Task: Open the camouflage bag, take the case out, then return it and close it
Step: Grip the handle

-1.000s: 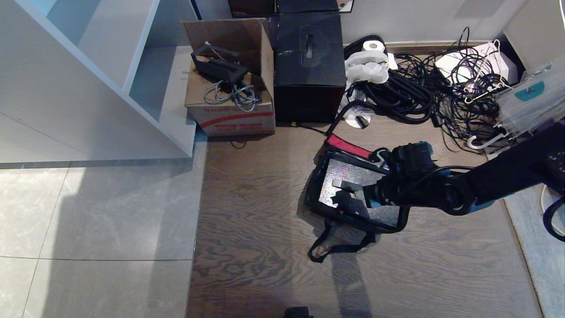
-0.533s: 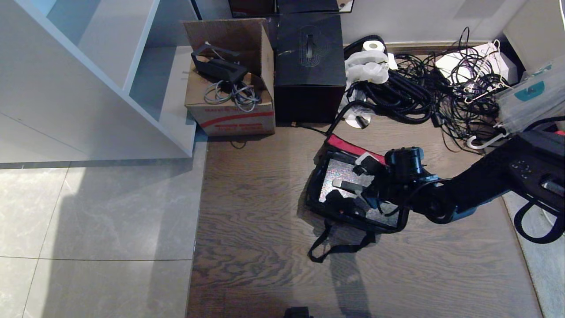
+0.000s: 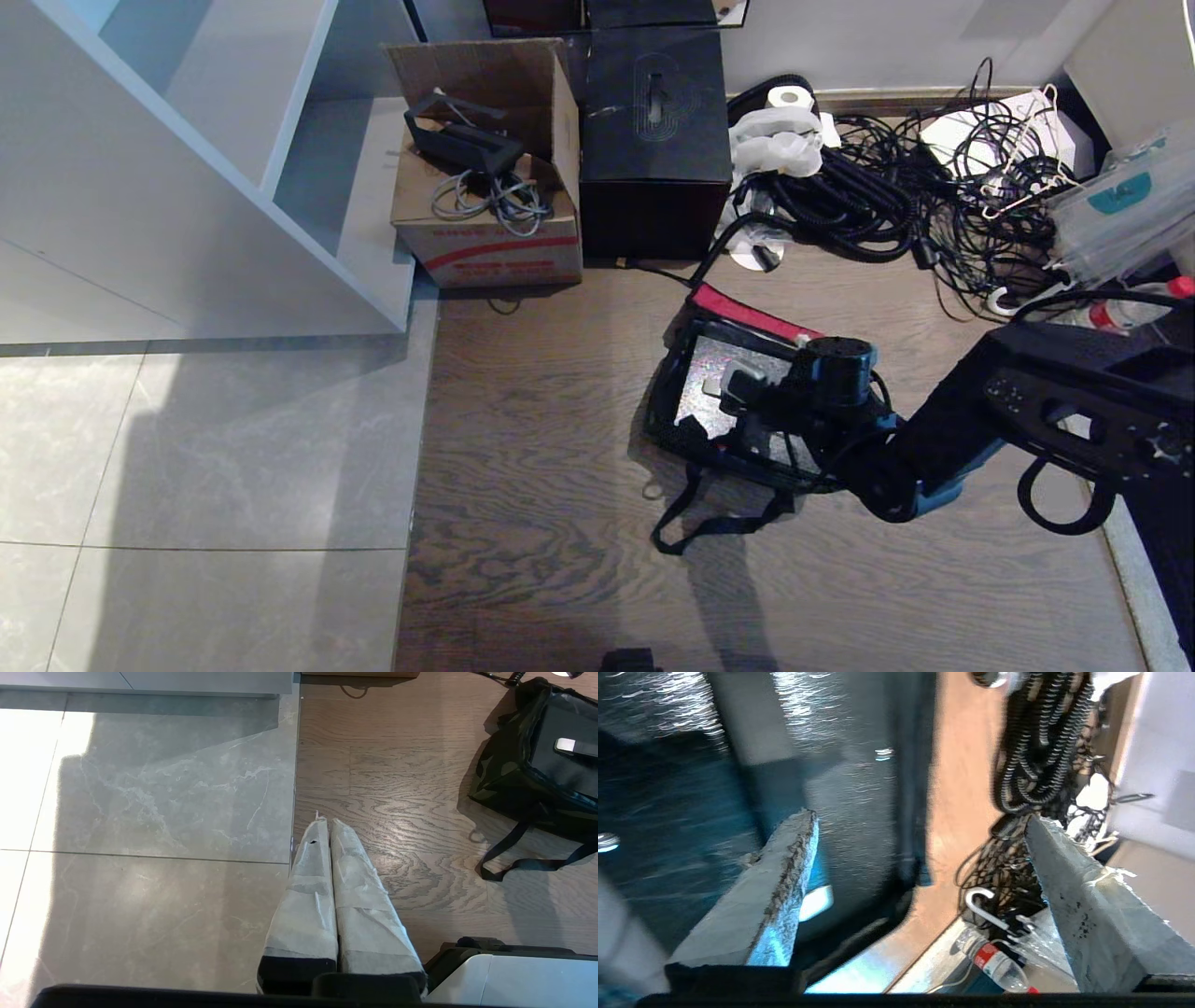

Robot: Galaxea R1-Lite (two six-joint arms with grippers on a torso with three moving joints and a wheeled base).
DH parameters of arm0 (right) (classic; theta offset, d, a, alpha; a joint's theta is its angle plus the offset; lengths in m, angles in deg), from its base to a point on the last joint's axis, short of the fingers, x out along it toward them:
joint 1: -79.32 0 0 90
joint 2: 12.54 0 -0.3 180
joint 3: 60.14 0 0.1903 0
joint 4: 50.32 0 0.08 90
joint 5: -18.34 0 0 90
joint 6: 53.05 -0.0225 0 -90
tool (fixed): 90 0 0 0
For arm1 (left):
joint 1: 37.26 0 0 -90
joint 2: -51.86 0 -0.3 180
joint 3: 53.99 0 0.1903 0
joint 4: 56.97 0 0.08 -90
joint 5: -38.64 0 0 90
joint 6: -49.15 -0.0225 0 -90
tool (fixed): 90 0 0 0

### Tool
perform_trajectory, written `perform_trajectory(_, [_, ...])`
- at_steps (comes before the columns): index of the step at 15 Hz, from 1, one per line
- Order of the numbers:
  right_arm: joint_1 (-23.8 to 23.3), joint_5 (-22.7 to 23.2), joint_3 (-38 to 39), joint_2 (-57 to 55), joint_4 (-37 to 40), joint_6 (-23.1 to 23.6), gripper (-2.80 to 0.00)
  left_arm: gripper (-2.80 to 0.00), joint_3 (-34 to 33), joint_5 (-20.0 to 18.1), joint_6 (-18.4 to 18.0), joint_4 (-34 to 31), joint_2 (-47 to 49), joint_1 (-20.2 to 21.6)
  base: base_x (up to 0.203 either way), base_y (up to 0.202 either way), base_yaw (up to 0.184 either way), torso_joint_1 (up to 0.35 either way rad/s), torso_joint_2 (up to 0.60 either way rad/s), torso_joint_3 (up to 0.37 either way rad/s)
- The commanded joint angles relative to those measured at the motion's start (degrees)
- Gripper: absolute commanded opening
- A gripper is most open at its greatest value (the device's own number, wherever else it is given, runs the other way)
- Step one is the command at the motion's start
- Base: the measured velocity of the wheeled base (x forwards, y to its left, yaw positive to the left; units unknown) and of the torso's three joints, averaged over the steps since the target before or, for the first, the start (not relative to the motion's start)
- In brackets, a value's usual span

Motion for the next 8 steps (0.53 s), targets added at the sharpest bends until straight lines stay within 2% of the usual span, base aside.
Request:
perform_trajectory(1, [1.11, -0.26, -0.01, -1.57, 0.21, 0.31, 0.00, -2.80, 0.00, 0.02, 0.04, 0.00, 0.00, 0.01, 0.000, 0.000, 0.000, 0.000, 0.00, 0.000])
perform_trajectory(6, [1.73, -0.26, 1.57, -1.15, 1.68, -0.23, 0.00, -2.80, 0.00, 0.02, 0.04, 0.00, 0.00, 0.01, 0.000, 0.000, 0.000, 0.000, 0.00, 0.000])
perform_trajectory(8, [1.85, -0.26, 1.35, -2.43, 1.83, -2.56, 0.00, -2.80, 0.00, 0.02, 0.04, 0.00, 0.00, 0.01, 0.000, 0.000, 0.000, 0.000, 0.00, 0.000])
